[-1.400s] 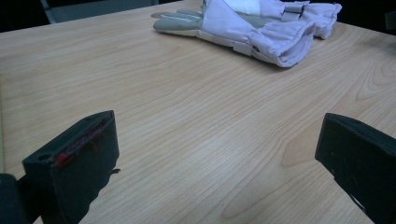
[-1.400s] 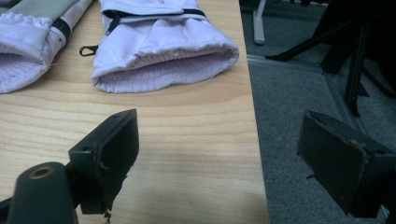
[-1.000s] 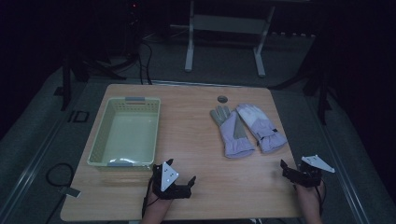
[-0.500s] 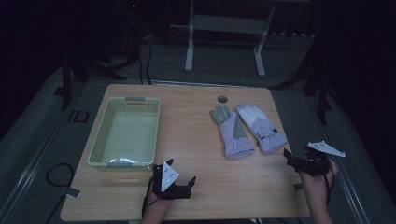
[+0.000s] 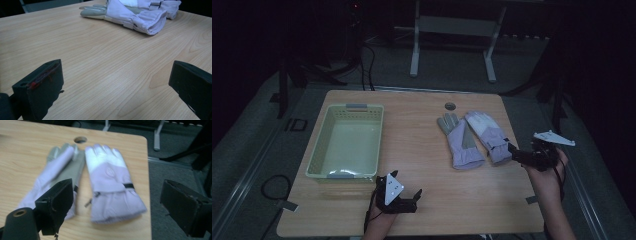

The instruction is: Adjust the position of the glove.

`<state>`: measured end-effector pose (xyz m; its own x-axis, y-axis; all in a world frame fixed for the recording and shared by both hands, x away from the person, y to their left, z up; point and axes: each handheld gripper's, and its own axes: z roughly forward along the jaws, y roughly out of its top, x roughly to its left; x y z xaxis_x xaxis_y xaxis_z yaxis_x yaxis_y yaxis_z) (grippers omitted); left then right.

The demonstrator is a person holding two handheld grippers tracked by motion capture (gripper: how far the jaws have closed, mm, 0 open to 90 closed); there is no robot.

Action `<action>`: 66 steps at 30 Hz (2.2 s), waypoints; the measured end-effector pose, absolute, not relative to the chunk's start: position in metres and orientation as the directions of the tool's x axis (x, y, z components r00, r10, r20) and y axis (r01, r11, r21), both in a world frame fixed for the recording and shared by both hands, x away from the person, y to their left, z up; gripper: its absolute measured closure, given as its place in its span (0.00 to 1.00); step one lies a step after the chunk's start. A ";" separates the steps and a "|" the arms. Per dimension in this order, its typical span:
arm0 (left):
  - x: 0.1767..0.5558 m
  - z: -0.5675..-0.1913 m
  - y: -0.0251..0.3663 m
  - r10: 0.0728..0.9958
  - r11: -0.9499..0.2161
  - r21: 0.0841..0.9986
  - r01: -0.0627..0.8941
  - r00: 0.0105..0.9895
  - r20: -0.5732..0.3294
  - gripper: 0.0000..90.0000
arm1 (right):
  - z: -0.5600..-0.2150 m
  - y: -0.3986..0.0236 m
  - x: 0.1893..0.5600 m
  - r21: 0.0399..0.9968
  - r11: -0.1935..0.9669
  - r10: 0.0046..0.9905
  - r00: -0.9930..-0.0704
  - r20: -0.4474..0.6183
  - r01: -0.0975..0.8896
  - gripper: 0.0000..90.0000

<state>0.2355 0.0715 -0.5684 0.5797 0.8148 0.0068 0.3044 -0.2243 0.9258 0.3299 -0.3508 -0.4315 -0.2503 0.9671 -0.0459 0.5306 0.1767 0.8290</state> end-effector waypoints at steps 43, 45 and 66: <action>0.236 -0.568 0.072 0.806 -0.229 0.925 0.302 0.591 0.007 0.00 | -0.475 -0.250 0.432 0.692 0.310 0.908 -0.418 -0.013 0.652 0.49; 0.236 -0.568 0.072 0.806 -0.228 0.926 0.302 0.592 0.006 0.00 | -0.482 -0.248 0.436 0.681 0.314 0.907 -0.421 -0.008 0.661 0.49; 0.236 -0.569 0.071 0.806 -0.229 0.926 0.300 0.592 0.007 0.00 | -0.535 -0.233 0.459 0.576 0.373 0.891 -0.453 -0.005 0.727 0.64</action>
<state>0.2355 0.0709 -0.5685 0.5916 0.8062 0.0072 0.3003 -0.2286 0.9261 0.4592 -0.2327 -0.5350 -0.4530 0.8915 -0.0053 0.7272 0.3729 0.5762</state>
